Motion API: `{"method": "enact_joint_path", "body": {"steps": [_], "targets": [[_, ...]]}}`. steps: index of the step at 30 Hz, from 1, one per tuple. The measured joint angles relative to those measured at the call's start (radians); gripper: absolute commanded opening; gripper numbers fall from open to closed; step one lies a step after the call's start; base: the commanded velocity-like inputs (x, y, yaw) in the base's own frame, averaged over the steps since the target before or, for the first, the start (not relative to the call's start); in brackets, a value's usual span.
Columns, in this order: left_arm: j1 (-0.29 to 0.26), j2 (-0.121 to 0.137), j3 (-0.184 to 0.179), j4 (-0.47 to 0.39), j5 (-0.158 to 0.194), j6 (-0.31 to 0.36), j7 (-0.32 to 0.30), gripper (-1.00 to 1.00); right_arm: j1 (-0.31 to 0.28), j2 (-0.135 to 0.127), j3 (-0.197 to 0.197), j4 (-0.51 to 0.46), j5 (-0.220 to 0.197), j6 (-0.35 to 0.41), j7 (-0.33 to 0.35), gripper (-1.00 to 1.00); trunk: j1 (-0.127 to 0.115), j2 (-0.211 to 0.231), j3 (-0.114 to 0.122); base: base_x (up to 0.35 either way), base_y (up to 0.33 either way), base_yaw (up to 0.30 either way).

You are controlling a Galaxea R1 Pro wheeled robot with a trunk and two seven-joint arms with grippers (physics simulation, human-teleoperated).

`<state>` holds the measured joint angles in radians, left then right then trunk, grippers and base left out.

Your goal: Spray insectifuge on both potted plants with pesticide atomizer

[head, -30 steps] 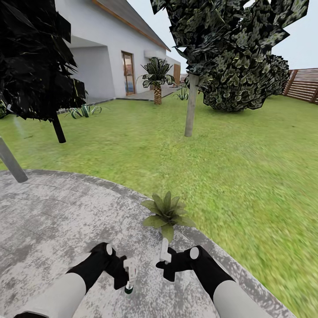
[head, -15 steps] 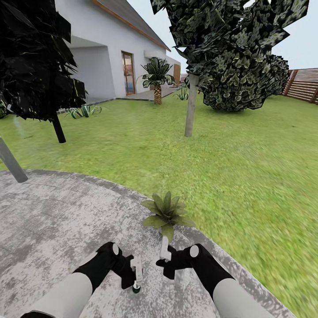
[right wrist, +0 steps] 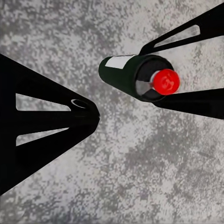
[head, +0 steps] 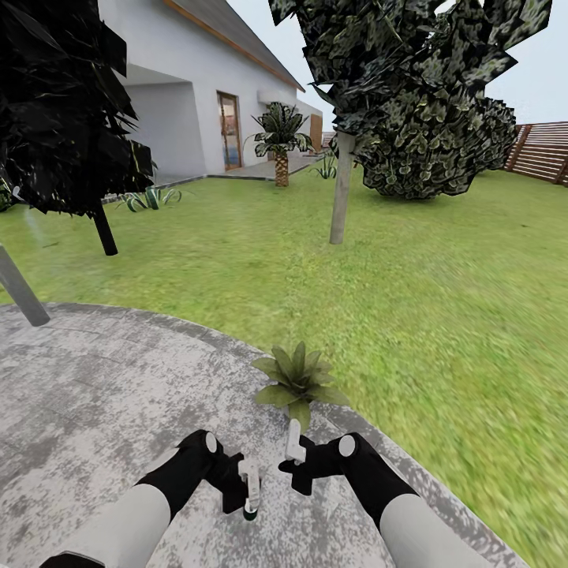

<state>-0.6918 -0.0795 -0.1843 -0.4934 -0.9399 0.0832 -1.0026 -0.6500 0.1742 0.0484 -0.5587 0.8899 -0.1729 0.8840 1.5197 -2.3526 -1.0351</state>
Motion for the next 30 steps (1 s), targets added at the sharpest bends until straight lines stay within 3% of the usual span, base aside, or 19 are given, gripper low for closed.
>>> {"method": "enact_joint_path", "body": {"steps": [6, 12, 30], "targets": [[-0.001, -0.002, 0.000, -0.006, 0.002, 0.001, 0.001, -1.00, -0.014, 0.000, 0.000, 0.000, -0.003, 0.000, 0.000, -1.00, 0.000, 0.000, 0.000, 0.000, 0.000, 0.000], [-0.009, -0.023, 0.000, -0.009, 0.005, 0.001, 0.001, -1.00, -0.015, 0.000, 0.000, 0.000, -0.003, 0.000, 0.003, -1.00, 0.000, 0.000, 0.000, 0.000, 0.000, 0.000], [-0.023, -0.037, 0.005, -0.007, 0.006, 0.000, 0.001, -1.00, -0.015, 0.000, 0.000, 0.000, -0.003, 0.000, 0.003, -1.00, 0.000, 0.000, 0.000, 0.000, 0.000, 0.000]]}}
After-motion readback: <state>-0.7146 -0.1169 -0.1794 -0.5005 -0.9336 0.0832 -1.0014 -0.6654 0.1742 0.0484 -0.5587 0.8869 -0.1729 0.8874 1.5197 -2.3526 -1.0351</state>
